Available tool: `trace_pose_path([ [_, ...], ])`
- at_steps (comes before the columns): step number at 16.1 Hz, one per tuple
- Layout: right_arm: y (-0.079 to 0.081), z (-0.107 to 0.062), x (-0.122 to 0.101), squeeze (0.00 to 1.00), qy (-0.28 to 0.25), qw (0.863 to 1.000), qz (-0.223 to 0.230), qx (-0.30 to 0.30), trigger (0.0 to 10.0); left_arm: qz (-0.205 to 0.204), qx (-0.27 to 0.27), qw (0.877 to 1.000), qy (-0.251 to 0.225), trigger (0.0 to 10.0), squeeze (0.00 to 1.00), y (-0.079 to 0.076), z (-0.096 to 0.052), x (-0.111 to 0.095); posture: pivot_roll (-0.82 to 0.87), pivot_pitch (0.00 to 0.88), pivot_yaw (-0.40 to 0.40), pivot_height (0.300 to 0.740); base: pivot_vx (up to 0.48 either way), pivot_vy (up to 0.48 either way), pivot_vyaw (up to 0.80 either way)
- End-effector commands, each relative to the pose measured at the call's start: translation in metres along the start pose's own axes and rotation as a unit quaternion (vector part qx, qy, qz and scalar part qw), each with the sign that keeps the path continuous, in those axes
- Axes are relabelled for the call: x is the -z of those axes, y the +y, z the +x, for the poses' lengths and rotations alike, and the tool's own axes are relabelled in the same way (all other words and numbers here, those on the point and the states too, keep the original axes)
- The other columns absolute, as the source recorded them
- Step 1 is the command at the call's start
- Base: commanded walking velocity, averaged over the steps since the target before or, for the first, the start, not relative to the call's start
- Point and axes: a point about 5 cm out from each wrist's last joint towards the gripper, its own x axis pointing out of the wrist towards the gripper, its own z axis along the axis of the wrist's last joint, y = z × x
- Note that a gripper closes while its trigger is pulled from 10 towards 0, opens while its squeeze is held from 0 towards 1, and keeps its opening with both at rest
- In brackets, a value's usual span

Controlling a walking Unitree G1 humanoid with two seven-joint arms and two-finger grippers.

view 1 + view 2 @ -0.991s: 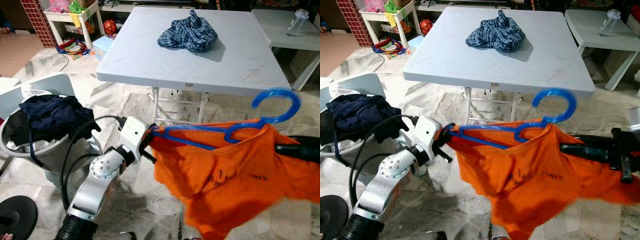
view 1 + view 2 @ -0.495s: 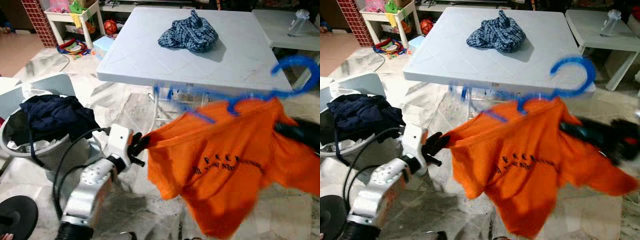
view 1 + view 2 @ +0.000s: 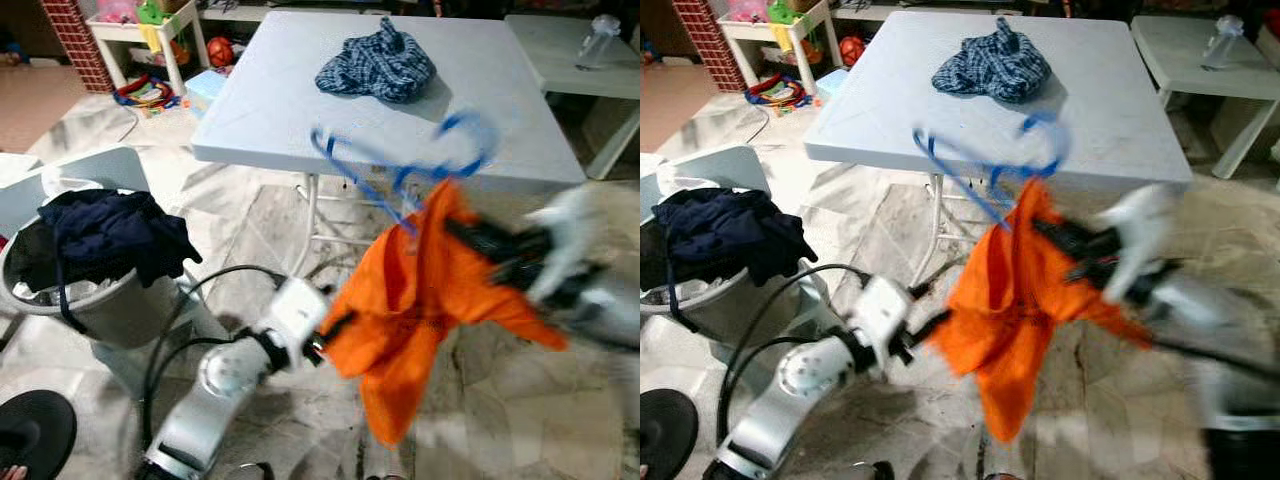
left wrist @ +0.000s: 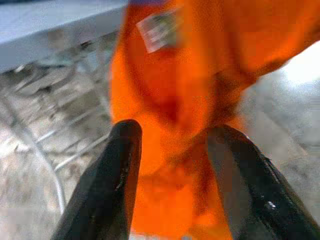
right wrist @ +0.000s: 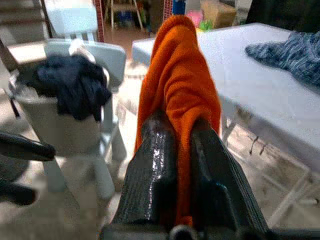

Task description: Hang hanger

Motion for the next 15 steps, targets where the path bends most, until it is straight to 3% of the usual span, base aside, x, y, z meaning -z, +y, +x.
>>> trace_pose_path([
  [1,-0.001,0.009,0.004,0.00,0.012,0.999,-0.039,0.030,10.0,0.050,0.033,0.998,-0.006,10.0,1.00,-0.002,-0.004,-0.005,-0.03,0.110,-0.016,0.740,0.000,0.000,0.00],
  [4,0.008,0.017,0.018,0.00,0.042,0.996,-0.075,0.018,10.0,0.056,0.040,0.997,-0.025,10.0,1.00,0.001,-0.006,-0.013,-0.02,0.108,-0.019,0.740,0.000,0.000,0.00],
  [6,0.011,0.016,0.030,0.00,0.074,0.992,-0.106,-0.005,10.0,0.044,0.048,0.996,-0.057,10.0,1.00,0.008,-0.021,-0.023,-0.01,0.105,-0.024,0.740,0.000,0.000,0.00],
  [8,0.013,0.013,0.035,0.00,0.080,0.988,-0.127,-0.038,10.0,0.041,0.057,0.996,-0.057,10.0,1.00,0.012,-0.029,-0.022,-0.01,0.106,-0.023,0.740,0.000,0.000,0.00],
  [10,0.007,-0.003,0.044,0.00,0.104,0.979,-0.134,-0.112,10.0,0.054,0.071,0.995,-0.049,10.0,1.00,0.028,-0.045,-0.017,0.00,0.103,-0.026,0.740,0.000,0.000,0.00],
  [15,-0.007,-0.025,0.033,0.00,0.111,0.964,-0.132,-0.200,10.0,0.081,0.078,0.993,-0.028,10.0,1.00,0.037,-0.050,-0.010,0.00,0.098,-0.025,0.740,0.000,0.000,0.00],
])
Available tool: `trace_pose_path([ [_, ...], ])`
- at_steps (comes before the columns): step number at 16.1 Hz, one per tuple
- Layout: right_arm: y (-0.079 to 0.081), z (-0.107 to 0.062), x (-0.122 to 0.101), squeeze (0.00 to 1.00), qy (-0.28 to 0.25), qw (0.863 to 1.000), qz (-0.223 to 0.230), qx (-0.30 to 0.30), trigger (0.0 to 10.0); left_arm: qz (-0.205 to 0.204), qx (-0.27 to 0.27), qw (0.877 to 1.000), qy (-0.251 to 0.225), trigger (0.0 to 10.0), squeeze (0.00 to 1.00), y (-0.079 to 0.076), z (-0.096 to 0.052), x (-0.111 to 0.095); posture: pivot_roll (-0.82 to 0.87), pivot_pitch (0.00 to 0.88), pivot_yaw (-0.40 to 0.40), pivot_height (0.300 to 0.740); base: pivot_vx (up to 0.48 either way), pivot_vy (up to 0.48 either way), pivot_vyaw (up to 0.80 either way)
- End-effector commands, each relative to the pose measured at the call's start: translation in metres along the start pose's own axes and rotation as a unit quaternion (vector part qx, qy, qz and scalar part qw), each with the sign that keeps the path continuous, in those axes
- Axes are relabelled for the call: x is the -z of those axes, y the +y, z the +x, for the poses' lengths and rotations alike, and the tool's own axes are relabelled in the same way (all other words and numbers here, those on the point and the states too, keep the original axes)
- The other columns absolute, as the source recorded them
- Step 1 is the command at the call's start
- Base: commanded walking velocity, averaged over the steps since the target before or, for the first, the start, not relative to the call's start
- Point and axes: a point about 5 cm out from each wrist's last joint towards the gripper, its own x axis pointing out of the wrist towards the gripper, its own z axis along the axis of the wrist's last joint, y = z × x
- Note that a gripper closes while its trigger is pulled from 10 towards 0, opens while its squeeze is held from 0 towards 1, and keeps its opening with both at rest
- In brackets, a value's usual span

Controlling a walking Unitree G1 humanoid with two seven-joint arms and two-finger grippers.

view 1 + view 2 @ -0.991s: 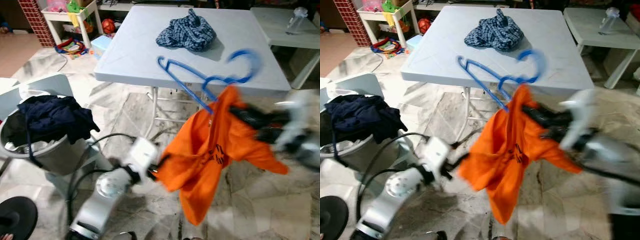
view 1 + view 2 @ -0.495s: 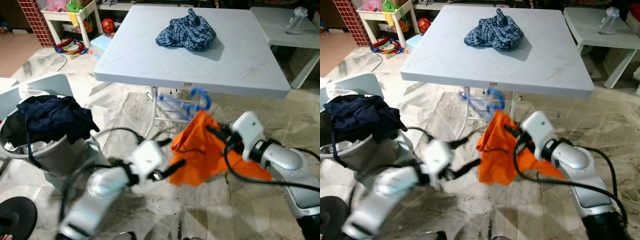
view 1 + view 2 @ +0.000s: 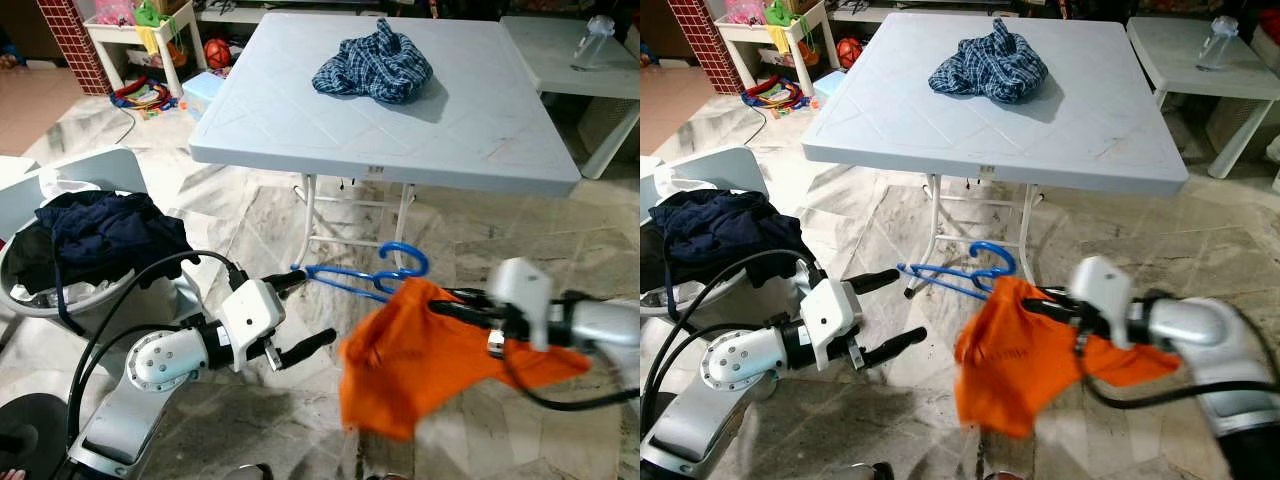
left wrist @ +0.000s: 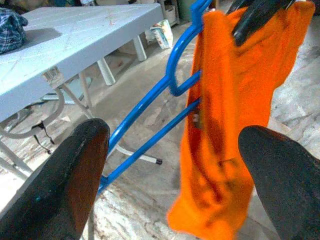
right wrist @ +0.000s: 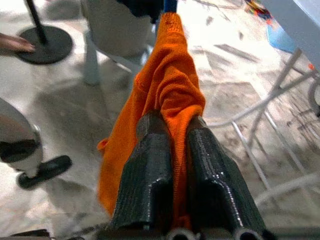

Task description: Hang hanger

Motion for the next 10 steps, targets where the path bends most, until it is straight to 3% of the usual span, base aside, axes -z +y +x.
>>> trace_pose_path([
  [1,0.001,-0.009,-0.008,0.00,-0.011,0.999,-0.014,-0.046,10.0,0.001,0.013,1.000,0.000,10.0,1.00,-0.001,0.000,0.001,-0.01,0.100,-0.024,0.740,0.000,0.000,0.00],
  [5,-0.004,-0.024,-0.017,0.00,-0.008,0.994,-0.028,-0.106,10.0,0.005,0.031,1.000,0.000,10.0,1.00,-0.004,0.004,0.003,-0.02,0.103,-0.017,0.740,0.000,0.000,0.00],
  [8,-0.006,-0.022,-0.027,0.00,-0.026,0.990,-0.042,-0.131,10.0,-0.004,0.033,0.999,-0.004,10.0,1.00,0.001,0.012,0.005,-0.02,0.102,-0.011,0.740,0.000,0.000,0.00],
  [9,-0.004,-0.019,-0.031,0.00,-0.033,0.988,-0.048,-0.140,10.0,-0.016,0.042,0.999,0.001,10.0,1.00,0.000,0.015,0.008,-0.02,0.102,-0.008,0.740,0.000,0.000,0.00],
  [10,-0.002,-0.015,-0.034,0.00,-0.042,0.987,-0.058,-0.144,10.0,-0.054,0.060,0.997,0.006,10.0,1.00,-0.002,0.018,0.014,-0.02,0.102,-0.008,0.740,0.000,0.000,0.00],
])
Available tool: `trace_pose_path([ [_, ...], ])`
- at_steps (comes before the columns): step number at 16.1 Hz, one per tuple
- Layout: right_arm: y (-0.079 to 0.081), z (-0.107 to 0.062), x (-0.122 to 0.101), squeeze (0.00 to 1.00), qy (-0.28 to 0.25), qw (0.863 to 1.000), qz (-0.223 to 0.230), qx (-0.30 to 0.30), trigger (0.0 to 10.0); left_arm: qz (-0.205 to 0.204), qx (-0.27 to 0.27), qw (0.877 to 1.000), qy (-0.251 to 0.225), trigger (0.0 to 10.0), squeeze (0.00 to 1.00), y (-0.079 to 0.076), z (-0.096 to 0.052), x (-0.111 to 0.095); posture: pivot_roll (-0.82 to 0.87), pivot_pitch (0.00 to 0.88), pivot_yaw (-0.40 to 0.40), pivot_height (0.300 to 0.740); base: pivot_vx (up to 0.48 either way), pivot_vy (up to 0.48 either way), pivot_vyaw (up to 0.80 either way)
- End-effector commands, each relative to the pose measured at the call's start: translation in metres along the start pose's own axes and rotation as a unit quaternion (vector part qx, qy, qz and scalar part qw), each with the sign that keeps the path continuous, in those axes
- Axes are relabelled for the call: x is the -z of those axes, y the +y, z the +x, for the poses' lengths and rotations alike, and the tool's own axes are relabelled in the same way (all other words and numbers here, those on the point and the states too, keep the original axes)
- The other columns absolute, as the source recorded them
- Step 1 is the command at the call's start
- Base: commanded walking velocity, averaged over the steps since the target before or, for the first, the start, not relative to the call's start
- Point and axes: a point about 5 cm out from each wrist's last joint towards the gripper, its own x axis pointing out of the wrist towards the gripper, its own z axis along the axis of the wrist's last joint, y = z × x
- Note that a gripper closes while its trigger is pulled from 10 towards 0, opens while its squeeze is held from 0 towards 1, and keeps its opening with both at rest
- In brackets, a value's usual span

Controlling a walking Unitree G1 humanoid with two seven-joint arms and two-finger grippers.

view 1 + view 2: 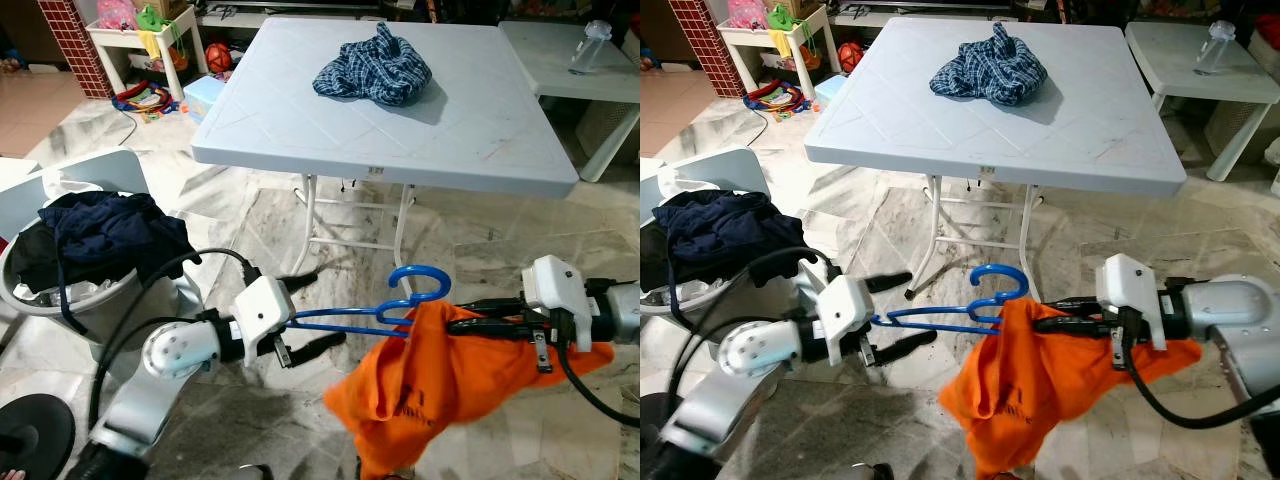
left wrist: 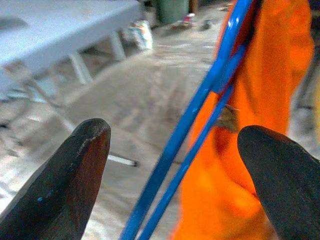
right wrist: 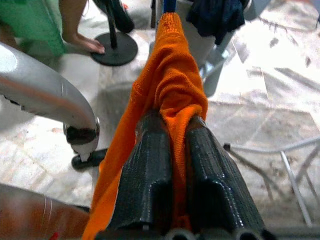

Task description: Hang hanger

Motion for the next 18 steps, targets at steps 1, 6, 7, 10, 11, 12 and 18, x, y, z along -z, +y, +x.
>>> trace_pose_path([
  [1,-0.001,0.006,-0.017,0.00,-0.029,0.999,-0.039,-0.017,10.0,-0.016,0.016,1.000,0.006,10.0,1.00,0.000,0.004,0.005,-0.02,0.099,-0.002,0.740,0.000,0.000,0.00],
  [6,0.002,0.013,-0.029,0.00,-0.043,0.994,-0.101,-0.020,10.0,-0.030,0.051,0.998,-0.013,10.0,0.78,0.003,0.020,-0.001,-0.04,0.095,0.013,0.740,0.000,0.000,0.00],
  [7,0.003,0.013,-0.029,0.00,-0.040,0.993,-0.104,-0.022,10.0,-0.032,0.054,0.998,-0.014,10.0,0.71,0.003,0.021,-0.001,-0.04,0.095,0.013,0.740,0.000,0.000,0.00],
  [10,0.003,0.012,-0.021,0.00,-0.016,0.992,-0.121,-0.023,10.0,-0.058,0.121,0.991,-0.009,0.7,0.00,0.000,0.023,-0.004,-0.04,0.093,0.011,0.740,0.000,0.000,0.00],
  [11,0.003,0.011,-0.020,0.00,-0.017,0.992,-0.120,-0.022,10.0,-0.062,0.134,0.989,-0.007,0.0,0.00,0.000,0.022,-0.006,-0.04,0.093,0.011,0.740,0.000,0.000,0.00],
  [12,0.003,0.011,-0.020,0.00,-0.015,0.992,-0.121,-0.022,10.0,-0.061,0.146,0.987,0.000,0.0,0.00,0.000,0.020,-0.007,-0.04,0.094,0.010,0.740,0.000,0.000,0.00],
  [18,0.000,0.004,-0.015,0.00,-0.002,0.993,-0.119,-0.019,10.0,0.005,0.158,0.986,0.058,6.4,0.00,0.015,0.003,-0.002,-0.04,0.094,0.009,0.740,0.000,0.000,0.00],
])
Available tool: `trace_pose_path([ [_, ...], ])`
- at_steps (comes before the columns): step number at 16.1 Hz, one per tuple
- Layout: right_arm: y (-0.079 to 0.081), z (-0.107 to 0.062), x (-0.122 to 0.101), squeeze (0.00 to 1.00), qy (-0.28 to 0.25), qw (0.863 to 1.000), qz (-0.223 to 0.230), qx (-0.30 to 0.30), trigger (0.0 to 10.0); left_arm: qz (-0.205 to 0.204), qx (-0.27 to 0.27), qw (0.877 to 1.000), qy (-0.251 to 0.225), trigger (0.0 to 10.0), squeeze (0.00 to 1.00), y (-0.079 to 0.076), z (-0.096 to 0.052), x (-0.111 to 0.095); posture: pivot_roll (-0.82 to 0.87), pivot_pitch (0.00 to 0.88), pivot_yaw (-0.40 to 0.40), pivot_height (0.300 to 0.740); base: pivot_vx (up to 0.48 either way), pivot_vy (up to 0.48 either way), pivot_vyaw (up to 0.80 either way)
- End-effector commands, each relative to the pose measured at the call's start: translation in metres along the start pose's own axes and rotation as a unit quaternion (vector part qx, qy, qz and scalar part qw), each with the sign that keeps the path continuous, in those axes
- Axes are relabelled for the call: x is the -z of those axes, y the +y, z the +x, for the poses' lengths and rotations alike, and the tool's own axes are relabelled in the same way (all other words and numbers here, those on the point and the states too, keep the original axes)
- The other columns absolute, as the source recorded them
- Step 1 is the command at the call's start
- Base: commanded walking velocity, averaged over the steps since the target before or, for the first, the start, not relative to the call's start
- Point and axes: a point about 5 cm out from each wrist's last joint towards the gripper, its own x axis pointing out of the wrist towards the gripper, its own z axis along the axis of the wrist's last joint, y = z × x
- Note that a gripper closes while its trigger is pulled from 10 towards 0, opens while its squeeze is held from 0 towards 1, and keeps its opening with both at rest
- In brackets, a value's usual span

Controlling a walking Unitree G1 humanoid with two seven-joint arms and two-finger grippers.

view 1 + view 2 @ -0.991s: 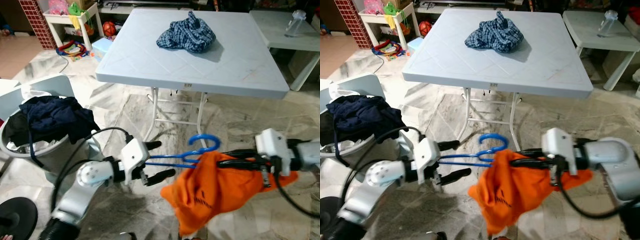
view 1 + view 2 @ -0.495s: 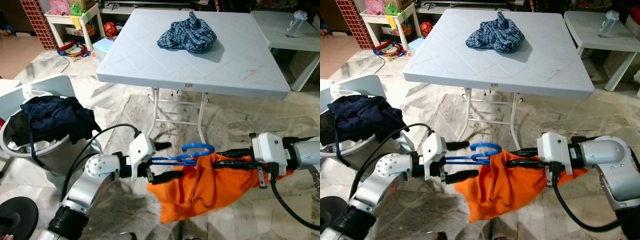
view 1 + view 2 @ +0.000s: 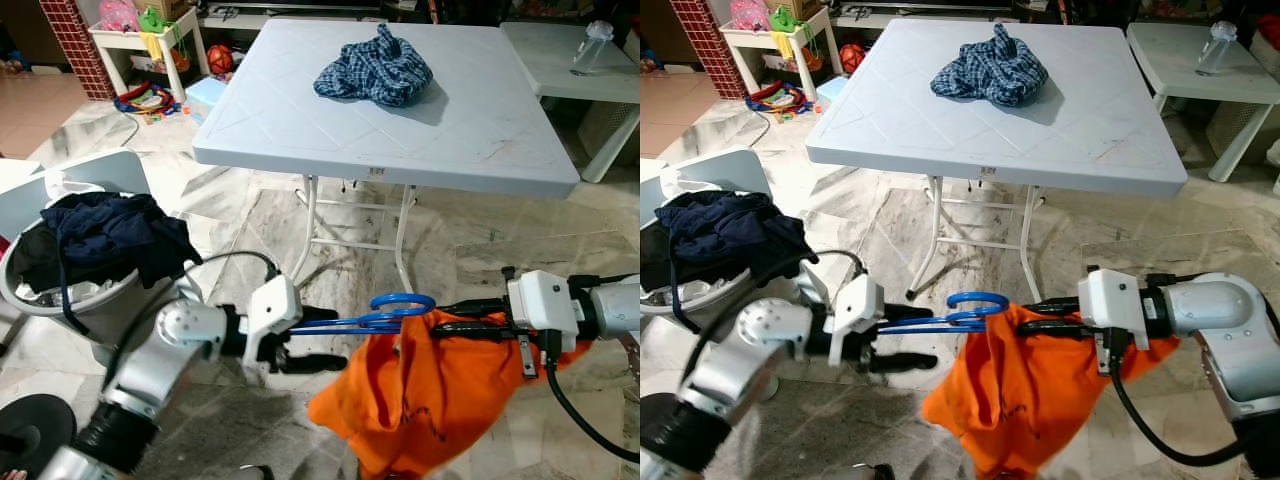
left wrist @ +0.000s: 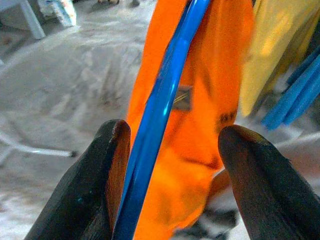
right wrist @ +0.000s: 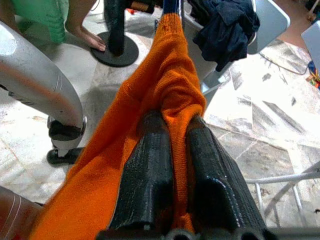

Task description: Hang hanger

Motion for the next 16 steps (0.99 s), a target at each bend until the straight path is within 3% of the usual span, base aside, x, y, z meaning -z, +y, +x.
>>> trace_pose_path([
  [1,-0.003,-0.004,-0.006,0.00,0.003,1.000,-0.022,-0.008,10.0,0.027,-0.004,1.000,0.011,10.0,0.00,0.003,-0.002,-0.003,-0.04,0.094,0.009,0.740,0.000,0.000,0.00],
  [3,0.001,0.000,-0.002,0.00,0.002,1.000,-0.017,-0.011,10.0,0.068,-0.040,0.997,0.024,10.0,0.00,0.014,-0.005,-0.005,-0.04,0.094,0.009,0.740,0.000,0.000,0.00],
  [4,0.002,0.001,-0.002,0.00,0.002,1.000,-0.017,-0.011,10.0,0.067,-0.042,0.997,0.020,10.0,0.00,0.015,-0.006,-0.005,-0.04,0.094,0.009,0.740,0.000,0.000,0.00],
  [5,0.002,0.002,-0.001,0.00,0.002,1.000,-0.016,-0.011,10.0,0.056,-0.042,0.997,0.012,2.8,0.00,0.015,-0.005,-0.005,-0.04,0.094,0.009,0.740,0.000,0.000,0.00],
  [6,0.003,0.003,-0.001,0.00,0.002,1.000,-0.016,-0.014,10.0,0.060,-0.039,0.997,0.011,0.0,0.00,0.014,-0.005,-0.004,-0.03,0.098,0.009,0.740,0.000,0.000,0.00],
  [16,0.003,0.004,-0.001,0.00,0.004,1.000,-0.018,-0.023,10.0,0.069,-0.019,0.997,0.015,0.0,0.00,0.010,0.005,0.003,-0.04,0.095,0.008,0.740,0.000,0.000,0.00],
])
